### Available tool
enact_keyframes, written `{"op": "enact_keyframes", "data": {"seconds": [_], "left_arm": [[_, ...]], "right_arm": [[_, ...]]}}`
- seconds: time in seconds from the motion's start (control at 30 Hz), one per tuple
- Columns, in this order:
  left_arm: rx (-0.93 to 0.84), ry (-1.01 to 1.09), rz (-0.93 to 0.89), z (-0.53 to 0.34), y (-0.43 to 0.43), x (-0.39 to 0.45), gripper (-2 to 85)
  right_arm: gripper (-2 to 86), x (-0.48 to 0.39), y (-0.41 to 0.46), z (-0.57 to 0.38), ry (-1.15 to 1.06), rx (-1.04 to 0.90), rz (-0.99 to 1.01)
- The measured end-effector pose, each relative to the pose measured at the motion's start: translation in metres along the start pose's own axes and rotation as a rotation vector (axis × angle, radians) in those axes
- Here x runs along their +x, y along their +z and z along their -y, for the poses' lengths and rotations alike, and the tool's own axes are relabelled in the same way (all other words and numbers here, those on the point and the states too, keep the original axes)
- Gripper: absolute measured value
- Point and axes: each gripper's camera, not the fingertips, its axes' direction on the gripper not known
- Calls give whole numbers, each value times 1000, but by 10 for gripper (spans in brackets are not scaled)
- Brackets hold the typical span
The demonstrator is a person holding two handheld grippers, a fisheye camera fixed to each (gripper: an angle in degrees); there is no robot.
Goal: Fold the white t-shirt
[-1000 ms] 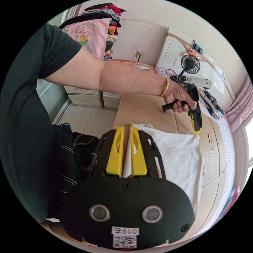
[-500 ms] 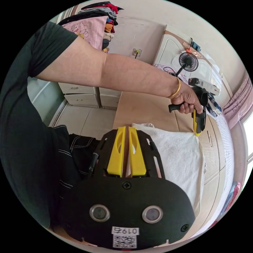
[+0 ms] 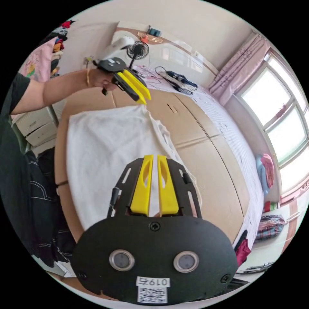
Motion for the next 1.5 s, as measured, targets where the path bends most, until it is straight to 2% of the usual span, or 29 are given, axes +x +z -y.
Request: {"op": "enact_keyframes", "data": {"seconds": [0.1, 0.27, 0.5, 0.6, 0.73, 1.03, 1.13, 1.17, 1.2, 1.27, 1.5], "left_arm": [[-57, 188, 18, 32, 25, 56, 69], [-152, 328, 60, 65, 66, 107, 71], [-192, 345, 46, 89, 87, 123, 53], [-200, 329, 54, 95, 91, 125, 31], [-184, 274, 65, 104, 91, 118, 18], [-254, 123, 110, 119, 123, 92, 12], [-206, 14, 41, 109, 108, 67, 12], [-165, -3, -45, 102, 96, 59, 12], [-131, 25, -149, 93, 85, 56, 11], [-100, 79, -214, 83, 73, 60, 10], [-173, 193, -148, 84, 89, 92, 7]], "right_arm": [[44, 36, 9, -9, 10, -80, -81], [61, 63, 9, -7, -61, -123, -60], [52, 87, -4, -6, -102, -152, -101], [22, 101, -12, -7, -105, -172, -104], [-5, 129, -33, -10, -56, -140, -112], [-4, 201, -63, -36, 120, -153, -44], [1, 221, -94, -58, 186, -86, 1], [6, 226, -107, -69, 184, -55, 33], [11, 227, -113, -75, 175, -40, 52], [38, 234, -130, -96, 138, -13, 106], [56, 270, -140, -117, 123, -57, 176]]}}
